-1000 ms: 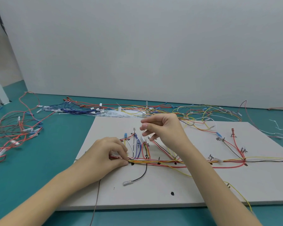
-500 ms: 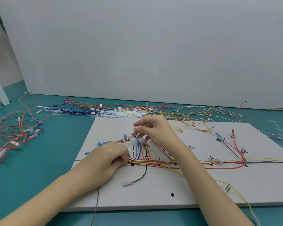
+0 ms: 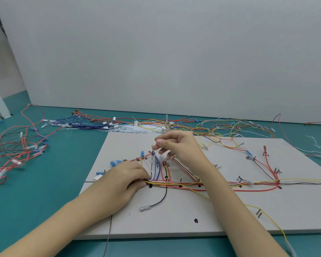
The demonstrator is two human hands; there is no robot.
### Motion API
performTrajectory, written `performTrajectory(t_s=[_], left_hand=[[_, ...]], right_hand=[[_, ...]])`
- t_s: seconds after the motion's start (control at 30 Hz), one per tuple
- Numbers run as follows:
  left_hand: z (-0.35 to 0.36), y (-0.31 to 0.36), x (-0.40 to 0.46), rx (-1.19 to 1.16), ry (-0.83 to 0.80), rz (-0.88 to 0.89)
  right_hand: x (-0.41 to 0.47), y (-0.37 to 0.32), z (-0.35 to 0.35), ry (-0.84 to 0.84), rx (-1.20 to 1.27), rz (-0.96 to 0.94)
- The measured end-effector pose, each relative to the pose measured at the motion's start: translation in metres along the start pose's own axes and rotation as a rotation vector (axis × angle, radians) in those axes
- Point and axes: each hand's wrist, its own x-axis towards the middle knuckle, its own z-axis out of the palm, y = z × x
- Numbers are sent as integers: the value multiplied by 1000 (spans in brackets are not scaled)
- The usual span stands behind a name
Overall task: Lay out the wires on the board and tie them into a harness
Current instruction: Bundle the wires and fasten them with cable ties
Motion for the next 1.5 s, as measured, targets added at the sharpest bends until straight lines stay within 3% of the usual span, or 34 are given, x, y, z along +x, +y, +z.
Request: performTrajectory(t_s=[0.4, 0.8, 0.97, 1.23, 1.5], left_hand=[[4, 1, -1, -19, 32, -28], [1, 3, -1, -39, 47, -15], [-1, 3, 0, -78, 52, -39], [-11, 2, 1, -296, 86, -234], [-17, -3, -1, -222, 63, -186]], right_hand=[[-10, 6, 20, -102, 146, 109], [-21, 12, 23, 32, 230, 200], [-22, 16, 21, 23, -11, 149], [-17, 11, 15, 58, -57, 89], [-16, 8, 13, 152, -131, -72]])
